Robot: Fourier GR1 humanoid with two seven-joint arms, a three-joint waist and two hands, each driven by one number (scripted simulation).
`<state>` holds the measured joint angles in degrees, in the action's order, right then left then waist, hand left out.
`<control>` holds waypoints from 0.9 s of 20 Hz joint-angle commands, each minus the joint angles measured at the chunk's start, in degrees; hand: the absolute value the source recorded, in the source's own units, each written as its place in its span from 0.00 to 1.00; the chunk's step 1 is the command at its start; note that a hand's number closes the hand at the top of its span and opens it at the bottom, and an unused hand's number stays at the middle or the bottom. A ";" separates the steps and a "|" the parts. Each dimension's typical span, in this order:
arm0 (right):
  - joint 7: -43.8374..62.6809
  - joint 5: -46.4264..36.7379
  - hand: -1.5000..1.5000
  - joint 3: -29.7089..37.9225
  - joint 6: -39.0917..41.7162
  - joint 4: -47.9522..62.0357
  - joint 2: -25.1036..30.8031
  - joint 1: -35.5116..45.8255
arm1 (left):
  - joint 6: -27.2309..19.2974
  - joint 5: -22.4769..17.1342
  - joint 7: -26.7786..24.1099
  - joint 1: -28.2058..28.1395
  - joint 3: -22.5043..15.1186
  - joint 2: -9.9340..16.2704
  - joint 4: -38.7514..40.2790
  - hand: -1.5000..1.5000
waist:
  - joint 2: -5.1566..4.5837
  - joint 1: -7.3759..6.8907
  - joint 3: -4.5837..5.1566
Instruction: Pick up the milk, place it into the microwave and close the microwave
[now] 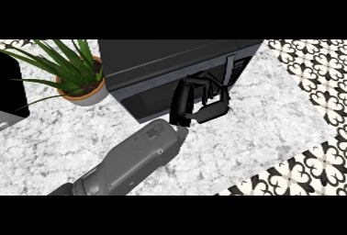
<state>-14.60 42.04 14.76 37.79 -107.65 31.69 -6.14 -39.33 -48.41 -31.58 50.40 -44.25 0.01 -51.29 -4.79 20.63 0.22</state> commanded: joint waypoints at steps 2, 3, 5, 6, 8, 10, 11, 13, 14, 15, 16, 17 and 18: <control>0.86 1.89 0.00 0.60 -0.16 -0.17 1.21 0.67 | 1.38 -1.94 -0.65 3.19 1.95 -0.01 4.77 1.00 | -0.91 0.50 0.04; 1.18 2.06 0.00 0.57 -0.09 0.20 1.59 0.93 | 1.49 -2.12 -0.98 3.27 1.71 -0.01 4.90 1.00 | -1.06 0.11 0.00; 1.30 2.63 0.00 0.70 -0.06 -0.09 1.76 0.83 | 2.15 -2.34 -1.88 3.40 1.60 -0.01 5.38 1.00 | -0.97 0.16 -0.01; 1.82 2.96 0.00 0.86 -0.35 0.01 2.38 1.39 | 1.98 -3.24 -1.13 4.20 1.70 -0.02 5.07 1.00 | -0.80 -0.12 0.01; 1.94 3.56 0.00 1.36 -0.73 0.09 2.59 1.51 | 1.42 -3.40 -2.59 3.88 1.49 -0.02 5.26 1.00 | -0.91 0.35 0.02; 2.05 3.98 0.00 1.70 -0.65 0.66 2.81 1.28 | 1.75 -3.98 -2.30 4.33 1.31 -0.02 5.84 1.00 | -1.08 0.73 -0.15; 2.24 4.50 0.00 1.50 -0.78 0.47 2.88 1.65 | 1.91 -4.40 -2.99 3.77 1.27 -0.01 5.64 1.00 | -1.18 0.42 -0.05; 2.60 5.53 0.00 2.19 -0.51 0.77 3.81 1.73 | 1.96 -5.10 -3.31 3.78 1.09 -0.02 5.86 1.00 | -0.83 0.32 -0.07; 2.96 5.23 0.00 1.63 -0.73 0.27 3.78 1.82 | 2.21 -5.13 -3.45 4.35 0.86 -0.02 5.87 1.00 | -0.96 0.46 -0.03; 2.94 5.72 0.00 1.83 0.21 0.43 4.59 2.32 | 2.18 -5.20 -3.92 3.97 0.53 -0.01 6.08 1.00 | -1.15 0.31 -0.08; 2.98 6.57 0.00 1.29 0.76 0.20 4.55 2.40 | 2.16 -5.39 -4.14 4.14 0.51 -0.01 6.14 1.00 | -1.13 0.26 -0.11; 3.37 6.85 0.00 1.35 0.82 -0.01 5.22 2.83 | 2.42 -5.72 -4.11 4.35 0.55 -0.01 6.28 1.00 | -1.09 -0.12 -0.04; 3.33 7.34 0.00 0.94 1.44 -0.03 5.15 2.65 | 2.82 -5.88 -4.36 4.37 0.45 -0.02 6.52 1.00 | -1.17 -0.14 -0.11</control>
<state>-11.74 47.92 16.17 38.14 -107.41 35.96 -3.95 -38.31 -52.78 -37.11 51.41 -45.93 -0.03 -49.74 -5.09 20.40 0.06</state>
